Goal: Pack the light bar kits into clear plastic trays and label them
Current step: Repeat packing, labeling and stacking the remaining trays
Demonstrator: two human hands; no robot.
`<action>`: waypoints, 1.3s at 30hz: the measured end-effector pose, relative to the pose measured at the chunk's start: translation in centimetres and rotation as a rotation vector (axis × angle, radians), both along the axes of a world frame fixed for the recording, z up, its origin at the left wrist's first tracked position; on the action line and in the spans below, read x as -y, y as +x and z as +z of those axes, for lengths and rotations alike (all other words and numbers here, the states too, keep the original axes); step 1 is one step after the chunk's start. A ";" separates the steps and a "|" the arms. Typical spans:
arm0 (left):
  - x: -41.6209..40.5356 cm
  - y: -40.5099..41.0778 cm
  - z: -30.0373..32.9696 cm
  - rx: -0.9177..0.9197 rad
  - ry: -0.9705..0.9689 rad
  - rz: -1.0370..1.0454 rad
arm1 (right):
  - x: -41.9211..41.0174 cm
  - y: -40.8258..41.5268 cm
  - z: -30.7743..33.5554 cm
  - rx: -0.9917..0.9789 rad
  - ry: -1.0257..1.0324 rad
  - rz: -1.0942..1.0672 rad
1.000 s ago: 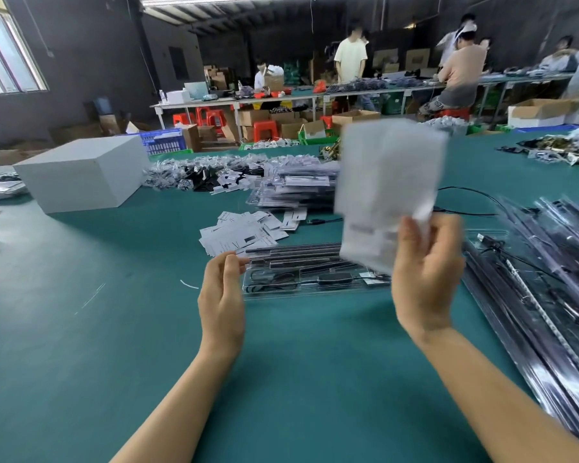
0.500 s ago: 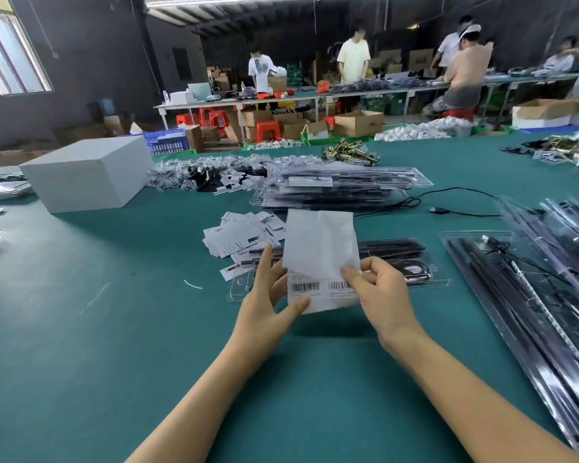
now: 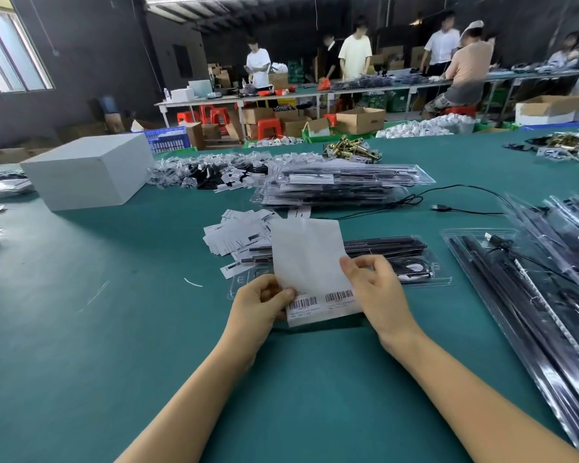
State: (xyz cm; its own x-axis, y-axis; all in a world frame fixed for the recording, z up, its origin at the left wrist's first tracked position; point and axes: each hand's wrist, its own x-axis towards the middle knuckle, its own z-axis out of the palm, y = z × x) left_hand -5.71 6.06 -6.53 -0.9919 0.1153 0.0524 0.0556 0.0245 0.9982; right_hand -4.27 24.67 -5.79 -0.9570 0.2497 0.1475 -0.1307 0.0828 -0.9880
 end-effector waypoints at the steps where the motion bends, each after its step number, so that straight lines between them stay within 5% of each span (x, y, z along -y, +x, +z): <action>1: 0.0 0.0 0.0 0.000 -0.002 0.005 | -0.1 0.0 0.2 -0.013 -0.005 -0.004; 6: -0.1 -0.1 -0.1 0.020 -0.003 0.023 | -1.0 -0.1 0.9 -0.046 0.101 0.084; 14: -0.4 0.2 0.0 -0.005 -0.104 -0.176 | -1.0 0.6 2.1 -0.088 -0.041 0.305; 21: -0.4 0.2 0.0 -0.025 -0.148 -0.130 | -1.7 -0.5 1.1 -0.017 0.050 0.171; 34: 0.1 -0.1 0.0 -0.028 0.080 0.097 | -0.8 0.4 0.9 -0.169 0.396 0.009; 39: -0.2 0.1 0.6 0.070 0.288 -0.099 | -0.8 0.3 1.2 -0.203 0.191 -0.065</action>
State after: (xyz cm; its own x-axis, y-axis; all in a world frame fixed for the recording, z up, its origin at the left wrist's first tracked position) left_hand -5.60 6.23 -5.89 -0.9791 0.2014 0.0284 -0.0259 -0.2619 0.9648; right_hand -3.97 25.45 -4.63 -0.8859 0.2589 0.3849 -0.3126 0.2797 -0.9078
